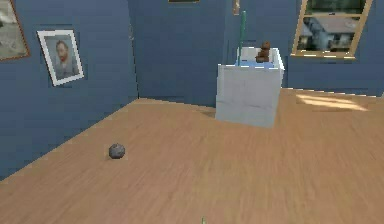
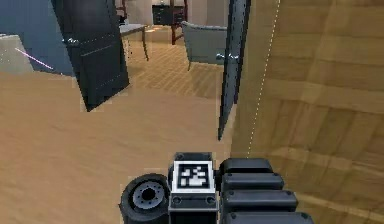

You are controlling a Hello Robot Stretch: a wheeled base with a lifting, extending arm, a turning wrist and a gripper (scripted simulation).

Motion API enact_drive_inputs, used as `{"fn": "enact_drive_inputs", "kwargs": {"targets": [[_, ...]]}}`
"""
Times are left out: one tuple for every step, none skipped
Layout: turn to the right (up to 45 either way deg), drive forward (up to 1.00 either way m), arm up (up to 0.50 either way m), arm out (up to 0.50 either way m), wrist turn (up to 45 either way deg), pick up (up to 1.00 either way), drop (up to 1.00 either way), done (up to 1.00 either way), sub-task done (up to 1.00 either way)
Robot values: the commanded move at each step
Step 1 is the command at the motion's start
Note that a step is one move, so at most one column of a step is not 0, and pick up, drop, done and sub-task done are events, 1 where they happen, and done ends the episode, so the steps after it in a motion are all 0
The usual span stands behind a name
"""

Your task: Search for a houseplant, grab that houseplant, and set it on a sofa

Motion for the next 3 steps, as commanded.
{"fn": "enact_drive_inputs", "kwargs": {"targets": [[-6.0, 0.0, 0.0, 0.0, 0.0, 0.0, 0.0, 0.0, 0.0], [0.0, 0.3, 0.0, 0.0, 0.0, 0.0, 0.0, 0.0, 0.0], [-45.0, 0.0, 0.0, 0.0, 0.0, 0.0, 0.0, 0.0, 0.0]]}}
